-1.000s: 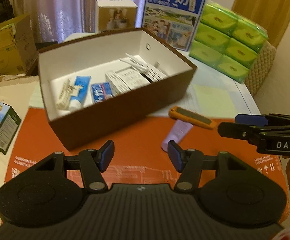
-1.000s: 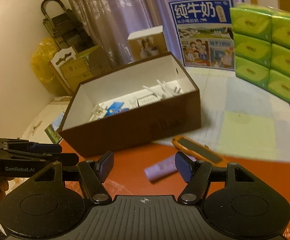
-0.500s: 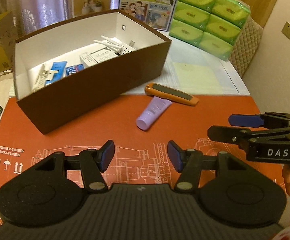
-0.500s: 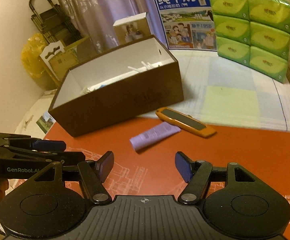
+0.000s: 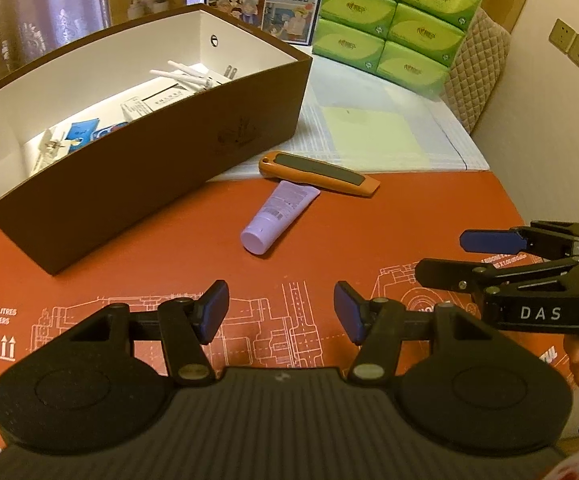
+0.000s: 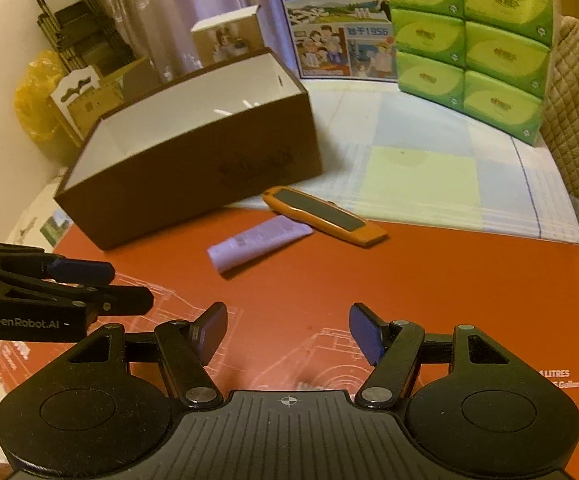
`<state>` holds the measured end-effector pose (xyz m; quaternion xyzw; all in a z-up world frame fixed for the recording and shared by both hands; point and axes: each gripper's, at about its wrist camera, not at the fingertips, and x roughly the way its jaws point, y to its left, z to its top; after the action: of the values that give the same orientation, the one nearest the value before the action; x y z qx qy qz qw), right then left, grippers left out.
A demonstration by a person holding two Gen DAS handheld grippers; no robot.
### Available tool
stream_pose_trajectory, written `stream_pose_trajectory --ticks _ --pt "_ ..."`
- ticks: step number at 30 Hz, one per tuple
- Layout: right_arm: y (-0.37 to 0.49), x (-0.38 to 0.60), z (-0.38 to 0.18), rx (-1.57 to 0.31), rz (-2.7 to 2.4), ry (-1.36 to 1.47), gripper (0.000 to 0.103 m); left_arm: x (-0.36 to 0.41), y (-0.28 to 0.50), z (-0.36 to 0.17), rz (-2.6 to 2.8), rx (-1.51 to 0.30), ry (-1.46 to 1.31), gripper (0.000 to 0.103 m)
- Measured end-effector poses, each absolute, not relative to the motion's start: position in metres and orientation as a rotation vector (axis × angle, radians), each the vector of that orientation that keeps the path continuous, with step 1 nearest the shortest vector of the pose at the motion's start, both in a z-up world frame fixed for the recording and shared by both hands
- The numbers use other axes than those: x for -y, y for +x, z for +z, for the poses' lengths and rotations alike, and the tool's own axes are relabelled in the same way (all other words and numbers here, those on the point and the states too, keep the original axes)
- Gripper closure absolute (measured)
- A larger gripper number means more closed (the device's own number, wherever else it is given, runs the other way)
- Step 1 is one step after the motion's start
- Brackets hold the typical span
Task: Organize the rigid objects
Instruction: 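Grasp the lavender hand cream tube with the left tool while the right tool grasps the orange utility knife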
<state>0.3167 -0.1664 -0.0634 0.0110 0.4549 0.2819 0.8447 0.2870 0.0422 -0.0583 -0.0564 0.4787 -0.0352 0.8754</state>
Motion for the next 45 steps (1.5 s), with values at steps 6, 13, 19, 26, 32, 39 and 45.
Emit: stream_pose_trajectory --ticks 6,13,19,26,32,39,45 --pt "0.328 0.169 -0.077 -0.967 0.568 -0.009 0.038 -0.040 0.302 -0.072 -0.099 -0.996 -0.091 0.049" --pt "0.349 0.168 -0.088 -0.965 0.558 -0.036 0.038 -0.037 0.330 -0.087 -0.135 -0.981 -0.034 0.049" --pt "0.368 0.166 -0.099 -0.969 0.557 -0.063 0.038 -0.033 0.357 -0.100 -0.163 -0.979 0.022 0.049" --pt "0.390 0.160 -0.109 -0.966 0.583 -0.103 0.038 -0.028 0.384 -0.118 -0.200 -0.997 0.094 0.052" --pt "0.412 0.158 -0.118 -0.961 0.599 -0.130 0.038 -0.023 0.399 -0.133 -0.221 -1.021 0.142 0.058" --pt "0.428 0.151 -0.125 -0.948 0.635 -0.167 0.038 -0.023 0.401 -0.140 -0.235 -1.026 0.154 0.071" --pt "0.438 0.137 -0.131 -0.932 0.680 -0.215 0.039 -0.037 0.386 -0.140 -0.169 -1.011 0.123 0.075"
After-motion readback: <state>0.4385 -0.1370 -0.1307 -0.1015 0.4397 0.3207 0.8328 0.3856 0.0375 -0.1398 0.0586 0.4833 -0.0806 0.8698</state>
